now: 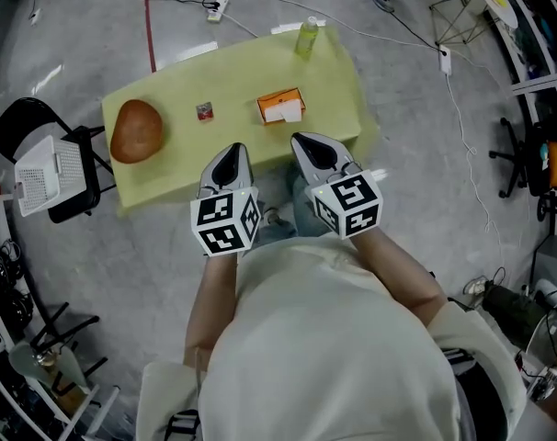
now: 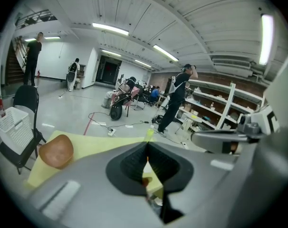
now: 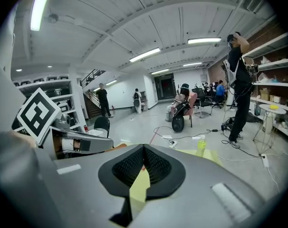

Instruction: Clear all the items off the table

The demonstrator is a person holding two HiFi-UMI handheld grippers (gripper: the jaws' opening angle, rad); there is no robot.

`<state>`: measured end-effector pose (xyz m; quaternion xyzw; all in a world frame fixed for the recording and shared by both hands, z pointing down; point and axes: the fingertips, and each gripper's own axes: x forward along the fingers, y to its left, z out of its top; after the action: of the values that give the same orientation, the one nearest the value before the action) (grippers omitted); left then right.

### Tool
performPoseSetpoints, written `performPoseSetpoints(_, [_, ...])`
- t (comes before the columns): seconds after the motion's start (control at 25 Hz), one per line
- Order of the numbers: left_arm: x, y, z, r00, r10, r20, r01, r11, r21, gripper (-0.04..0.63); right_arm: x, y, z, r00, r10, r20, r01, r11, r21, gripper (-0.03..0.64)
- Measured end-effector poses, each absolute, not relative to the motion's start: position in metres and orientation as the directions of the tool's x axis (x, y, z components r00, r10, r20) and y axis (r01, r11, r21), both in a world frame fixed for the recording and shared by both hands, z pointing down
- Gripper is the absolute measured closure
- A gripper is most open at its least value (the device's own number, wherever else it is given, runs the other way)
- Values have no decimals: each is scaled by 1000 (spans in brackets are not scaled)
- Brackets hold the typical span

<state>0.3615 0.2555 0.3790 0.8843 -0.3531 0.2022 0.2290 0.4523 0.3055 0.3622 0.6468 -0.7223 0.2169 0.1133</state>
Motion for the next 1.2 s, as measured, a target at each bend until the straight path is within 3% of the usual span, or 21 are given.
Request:
performPoseSetpoints(1.08, [517,139,471,611,-494,619,-748,-616,247,586,649,167,480,-150,-811,565,-980,46,-193,618])
performPoseSetpoints(1.2, [526,131,488,592,-485,644,-756,-611,235,586,665,155,501,-151,-798,584,-979,37,-202,593])
